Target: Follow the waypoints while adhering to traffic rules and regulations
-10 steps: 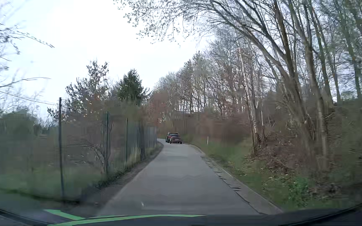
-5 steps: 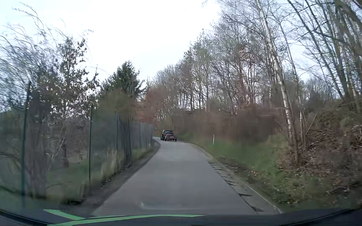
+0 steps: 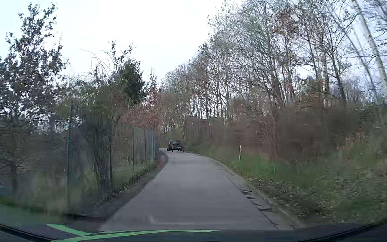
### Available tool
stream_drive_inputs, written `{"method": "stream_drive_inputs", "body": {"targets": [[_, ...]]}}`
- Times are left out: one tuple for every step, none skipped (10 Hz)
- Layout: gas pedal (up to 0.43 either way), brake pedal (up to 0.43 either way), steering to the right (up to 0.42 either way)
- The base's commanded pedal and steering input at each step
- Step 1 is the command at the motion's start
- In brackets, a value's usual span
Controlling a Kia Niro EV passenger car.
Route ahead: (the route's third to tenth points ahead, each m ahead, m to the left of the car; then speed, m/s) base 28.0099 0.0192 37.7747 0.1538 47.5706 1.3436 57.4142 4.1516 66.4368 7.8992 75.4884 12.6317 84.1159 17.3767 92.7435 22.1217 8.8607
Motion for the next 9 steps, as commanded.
{"method": "stream_drive_inputs", "body": {"targets": [[0.228,0.000,-0.006],[0.228,0.000,-0.006],[0.228,0.000,-0.006],[0.228,0.000,-0.006],[0.228,0.000,-0.006],[0.228,0.000,-0.006],[0.228,0.000,-0.006],[0.228,0.000,-0.005],[0.240,0.000,-0.004]]}}
